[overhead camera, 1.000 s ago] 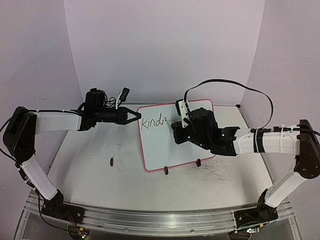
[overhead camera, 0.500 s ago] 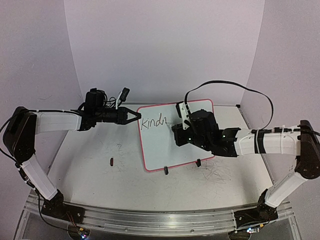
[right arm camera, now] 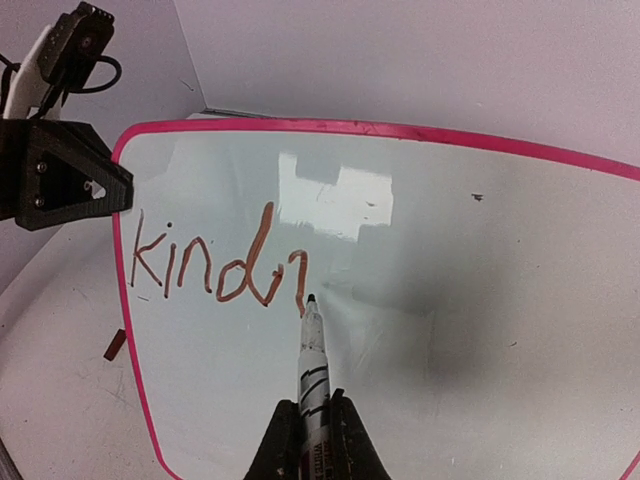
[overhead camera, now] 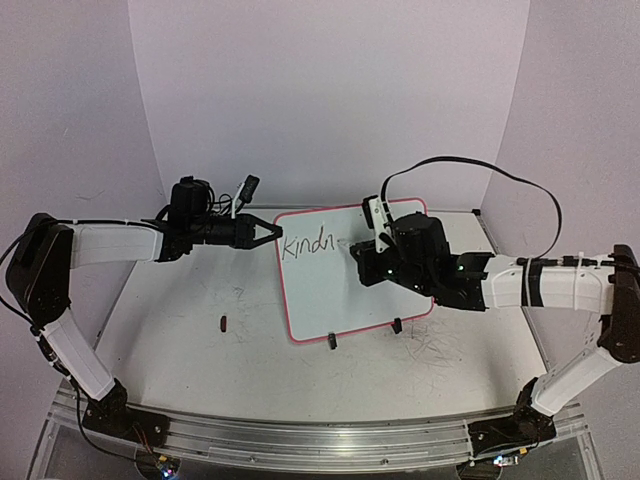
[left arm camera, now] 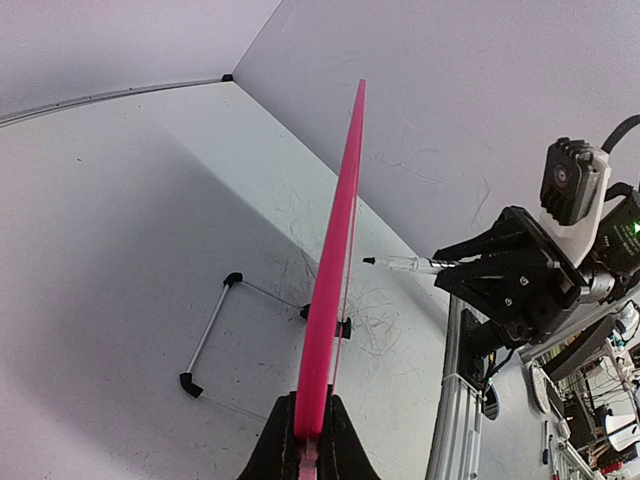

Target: Write a sentence on the whiteboard

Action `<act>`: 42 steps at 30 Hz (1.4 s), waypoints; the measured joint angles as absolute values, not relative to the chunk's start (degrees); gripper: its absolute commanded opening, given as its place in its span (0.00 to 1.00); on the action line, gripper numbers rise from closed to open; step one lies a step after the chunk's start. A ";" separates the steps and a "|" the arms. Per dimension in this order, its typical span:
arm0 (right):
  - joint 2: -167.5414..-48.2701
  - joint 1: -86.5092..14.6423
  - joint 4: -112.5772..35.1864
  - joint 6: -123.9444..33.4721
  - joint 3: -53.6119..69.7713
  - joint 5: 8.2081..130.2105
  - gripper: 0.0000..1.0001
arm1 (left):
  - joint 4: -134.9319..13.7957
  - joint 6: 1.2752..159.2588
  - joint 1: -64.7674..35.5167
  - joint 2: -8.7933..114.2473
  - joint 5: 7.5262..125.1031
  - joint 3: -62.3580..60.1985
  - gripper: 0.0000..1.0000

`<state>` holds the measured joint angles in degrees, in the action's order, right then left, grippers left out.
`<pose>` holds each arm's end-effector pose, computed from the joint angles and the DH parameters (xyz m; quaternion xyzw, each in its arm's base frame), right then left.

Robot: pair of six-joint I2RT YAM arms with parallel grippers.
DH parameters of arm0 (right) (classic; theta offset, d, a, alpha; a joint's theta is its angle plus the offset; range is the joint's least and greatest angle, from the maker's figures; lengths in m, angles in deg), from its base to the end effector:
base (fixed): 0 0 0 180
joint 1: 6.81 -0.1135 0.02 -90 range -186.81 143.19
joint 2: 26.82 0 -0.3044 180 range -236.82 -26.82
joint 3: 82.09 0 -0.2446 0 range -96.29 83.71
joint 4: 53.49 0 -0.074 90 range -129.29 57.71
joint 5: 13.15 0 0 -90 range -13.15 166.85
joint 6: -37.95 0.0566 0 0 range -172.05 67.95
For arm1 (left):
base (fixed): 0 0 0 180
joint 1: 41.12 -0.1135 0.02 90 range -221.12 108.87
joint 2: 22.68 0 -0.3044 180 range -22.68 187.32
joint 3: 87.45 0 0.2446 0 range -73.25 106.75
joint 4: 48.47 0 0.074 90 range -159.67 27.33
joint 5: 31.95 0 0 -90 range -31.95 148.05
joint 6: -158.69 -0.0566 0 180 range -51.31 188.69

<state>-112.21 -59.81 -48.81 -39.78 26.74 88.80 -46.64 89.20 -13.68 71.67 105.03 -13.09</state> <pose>0.2230 0.2765 0.3149 -0.2249 0.7797 0.2405 0.5326 0.3181 -0.2118 0.2983 0.2783 0.7272 -0.5136 0.3605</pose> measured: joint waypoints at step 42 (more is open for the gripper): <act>-114.26 -59.19 -50.68 -39.82 26.07 92.69 0.00 | -46.71 89.16 -13.53 71.45 104.84 -13.09 0.00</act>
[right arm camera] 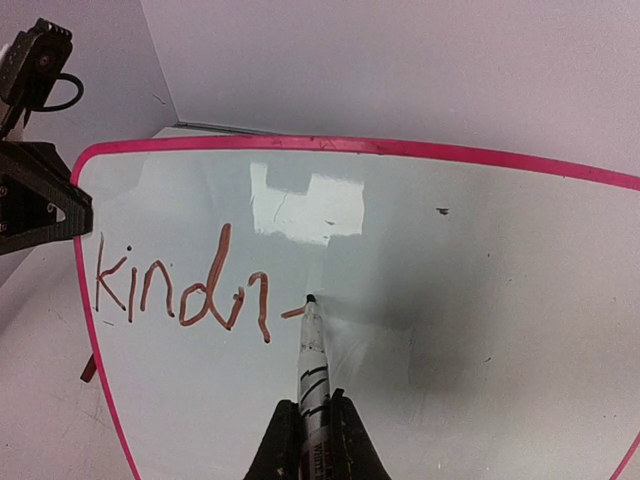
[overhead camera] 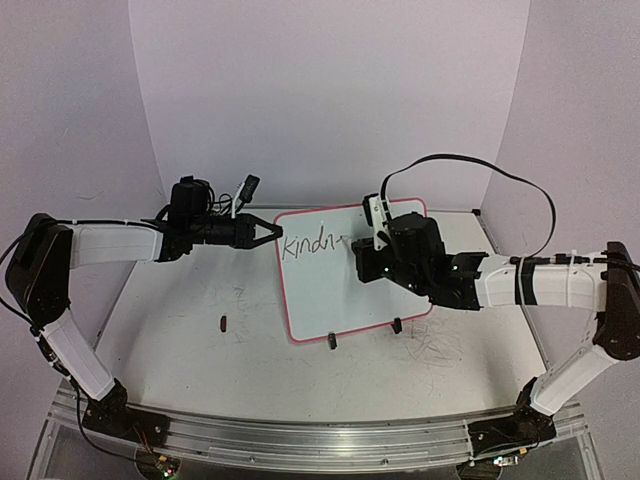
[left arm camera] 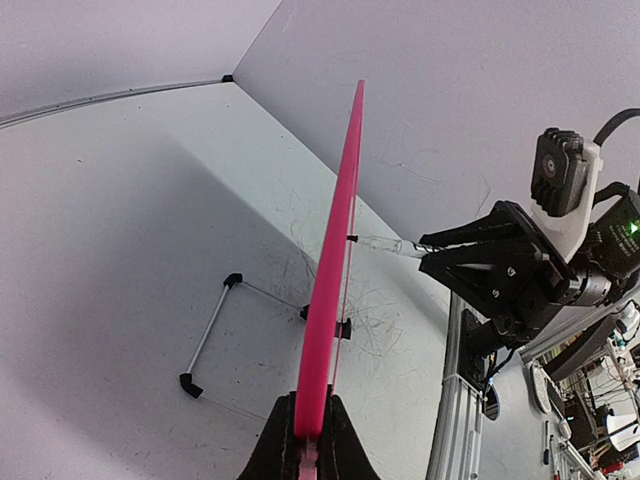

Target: Write a sentence on the whiteboard

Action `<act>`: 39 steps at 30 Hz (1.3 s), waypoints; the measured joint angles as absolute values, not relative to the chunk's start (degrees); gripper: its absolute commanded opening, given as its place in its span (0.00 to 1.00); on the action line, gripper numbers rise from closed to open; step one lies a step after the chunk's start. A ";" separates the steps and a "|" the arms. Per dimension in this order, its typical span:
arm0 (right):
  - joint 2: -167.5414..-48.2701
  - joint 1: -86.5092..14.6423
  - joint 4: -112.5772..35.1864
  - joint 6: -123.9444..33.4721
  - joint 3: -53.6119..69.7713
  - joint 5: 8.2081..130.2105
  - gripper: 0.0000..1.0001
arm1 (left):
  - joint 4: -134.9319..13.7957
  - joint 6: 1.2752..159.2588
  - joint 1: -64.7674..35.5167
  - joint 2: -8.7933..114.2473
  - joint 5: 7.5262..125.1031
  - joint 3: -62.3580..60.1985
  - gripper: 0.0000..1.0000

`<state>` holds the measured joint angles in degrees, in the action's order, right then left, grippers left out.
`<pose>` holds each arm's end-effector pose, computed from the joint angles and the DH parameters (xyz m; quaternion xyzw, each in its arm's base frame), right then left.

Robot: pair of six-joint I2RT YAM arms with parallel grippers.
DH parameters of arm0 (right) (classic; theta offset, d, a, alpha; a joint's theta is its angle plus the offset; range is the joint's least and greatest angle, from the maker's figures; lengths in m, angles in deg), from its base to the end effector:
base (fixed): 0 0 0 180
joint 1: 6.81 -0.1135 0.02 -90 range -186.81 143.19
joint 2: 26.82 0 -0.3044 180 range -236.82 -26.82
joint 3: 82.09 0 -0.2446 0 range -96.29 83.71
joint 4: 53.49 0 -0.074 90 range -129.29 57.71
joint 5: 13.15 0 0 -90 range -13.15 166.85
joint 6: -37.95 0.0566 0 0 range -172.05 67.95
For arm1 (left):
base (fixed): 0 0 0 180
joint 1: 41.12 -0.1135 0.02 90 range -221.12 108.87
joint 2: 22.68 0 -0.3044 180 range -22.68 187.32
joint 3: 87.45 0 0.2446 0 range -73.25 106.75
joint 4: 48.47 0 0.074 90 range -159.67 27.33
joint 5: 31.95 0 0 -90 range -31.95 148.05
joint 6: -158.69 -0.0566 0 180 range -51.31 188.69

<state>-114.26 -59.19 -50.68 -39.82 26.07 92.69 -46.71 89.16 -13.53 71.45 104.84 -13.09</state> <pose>0.2344 0.2788 0.3113 -0.2001 0.7822 0.2151 0.5494 0.3171 -0.2122 0.2995 0.2790 0.7266 -0.5131 0.3618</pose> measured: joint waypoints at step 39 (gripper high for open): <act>-112.56 -58.95 -50.31 -38.40 29.10 91.13 0.00 | -46.95 89.07 -13.53 71.45 104.88 -13.09 0.00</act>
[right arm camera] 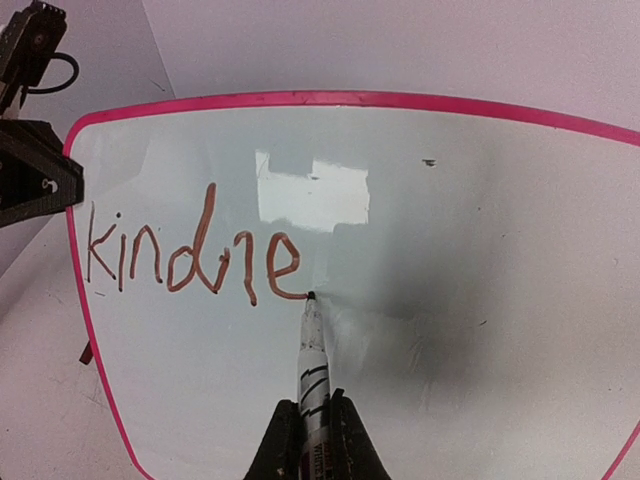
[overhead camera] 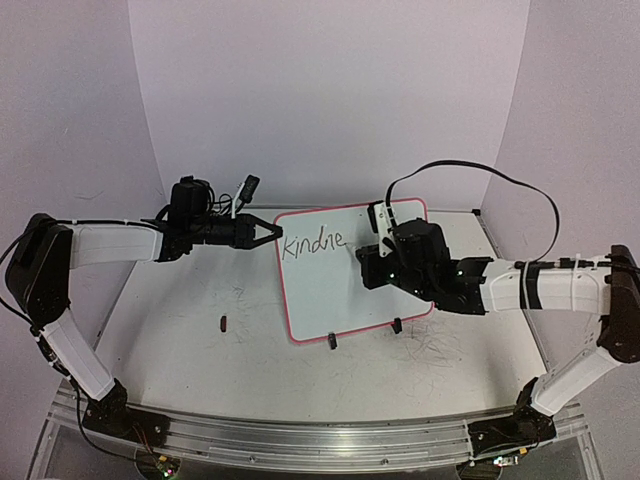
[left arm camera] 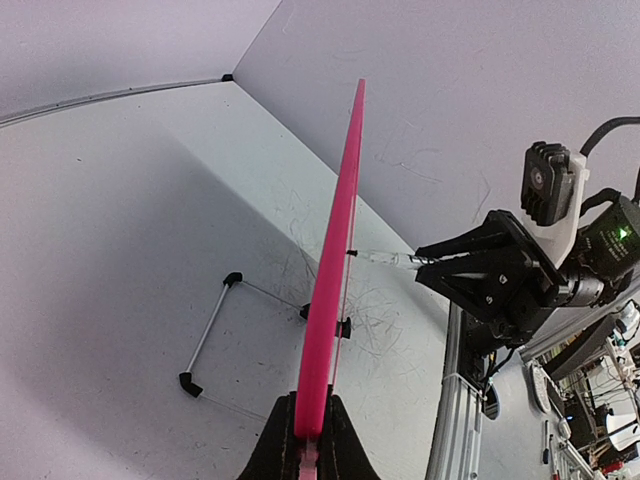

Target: Write a sentence on the whiteboard

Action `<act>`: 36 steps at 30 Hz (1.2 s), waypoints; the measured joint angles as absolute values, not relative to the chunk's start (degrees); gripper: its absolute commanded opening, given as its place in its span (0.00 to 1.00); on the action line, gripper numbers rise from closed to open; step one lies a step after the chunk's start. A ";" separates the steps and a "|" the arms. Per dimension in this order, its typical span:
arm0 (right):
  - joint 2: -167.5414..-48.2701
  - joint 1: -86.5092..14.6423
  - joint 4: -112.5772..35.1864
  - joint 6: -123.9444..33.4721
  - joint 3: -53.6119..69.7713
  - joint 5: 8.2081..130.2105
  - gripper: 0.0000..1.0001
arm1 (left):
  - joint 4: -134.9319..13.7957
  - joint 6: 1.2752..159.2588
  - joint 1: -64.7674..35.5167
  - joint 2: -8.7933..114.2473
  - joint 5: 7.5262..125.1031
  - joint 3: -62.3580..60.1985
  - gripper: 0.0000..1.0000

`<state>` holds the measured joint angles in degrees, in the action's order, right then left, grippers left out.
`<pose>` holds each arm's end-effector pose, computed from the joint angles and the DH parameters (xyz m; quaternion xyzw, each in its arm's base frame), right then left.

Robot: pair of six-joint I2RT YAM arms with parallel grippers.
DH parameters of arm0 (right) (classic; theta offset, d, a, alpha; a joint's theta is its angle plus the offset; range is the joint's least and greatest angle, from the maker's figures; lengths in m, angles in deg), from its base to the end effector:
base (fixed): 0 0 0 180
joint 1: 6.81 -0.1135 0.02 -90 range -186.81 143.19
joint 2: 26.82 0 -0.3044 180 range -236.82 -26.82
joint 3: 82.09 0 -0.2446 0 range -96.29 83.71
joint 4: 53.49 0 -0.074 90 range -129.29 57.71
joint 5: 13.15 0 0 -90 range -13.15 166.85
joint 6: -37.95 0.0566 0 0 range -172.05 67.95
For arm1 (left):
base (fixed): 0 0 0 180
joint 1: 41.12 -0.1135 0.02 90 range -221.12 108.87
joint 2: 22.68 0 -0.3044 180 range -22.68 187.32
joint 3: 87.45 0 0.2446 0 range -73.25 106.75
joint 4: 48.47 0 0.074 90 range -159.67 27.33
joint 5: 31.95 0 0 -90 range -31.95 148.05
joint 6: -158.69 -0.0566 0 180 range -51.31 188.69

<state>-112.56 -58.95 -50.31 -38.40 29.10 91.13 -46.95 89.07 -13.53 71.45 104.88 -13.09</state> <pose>0.2273 0.2696 0.3015 -0.2009 0.7914 0.2231 0.5326 0.3169 -0.2122 0.2991 0.2792 0.7275 -0.5128 0.3604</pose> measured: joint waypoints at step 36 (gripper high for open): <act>-112.23 -57.83 -52.57 -39.68 29.10 93.11 0.00 | -46.95 89.05 -13.53 71.44 104.93 -13.09 0.00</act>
